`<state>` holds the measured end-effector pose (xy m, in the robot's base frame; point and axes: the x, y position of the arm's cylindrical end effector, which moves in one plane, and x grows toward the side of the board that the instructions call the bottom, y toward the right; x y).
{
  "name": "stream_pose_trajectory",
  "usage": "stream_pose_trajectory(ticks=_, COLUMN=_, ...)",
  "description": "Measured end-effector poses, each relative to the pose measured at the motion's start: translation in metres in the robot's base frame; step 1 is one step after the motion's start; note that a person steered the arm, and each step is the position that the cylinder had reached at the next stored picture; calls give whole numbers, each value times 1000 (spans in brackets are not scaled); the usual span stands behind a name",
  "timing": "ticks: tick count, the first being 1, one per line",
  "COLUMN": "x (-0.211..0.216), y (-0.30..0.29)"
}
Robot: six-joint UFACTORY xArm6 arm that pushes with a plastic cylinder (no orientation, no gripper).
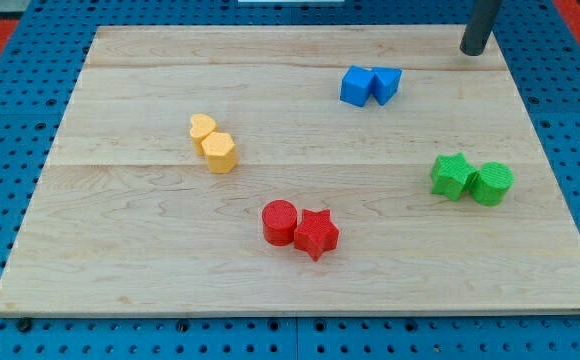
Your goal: Slide the green circle and green star slightly left
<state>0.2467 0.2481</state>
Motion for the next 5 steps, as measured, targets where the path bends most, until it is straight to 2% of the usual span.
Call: stream_pose_trajectory(ticks=5, x=0, y=-5)
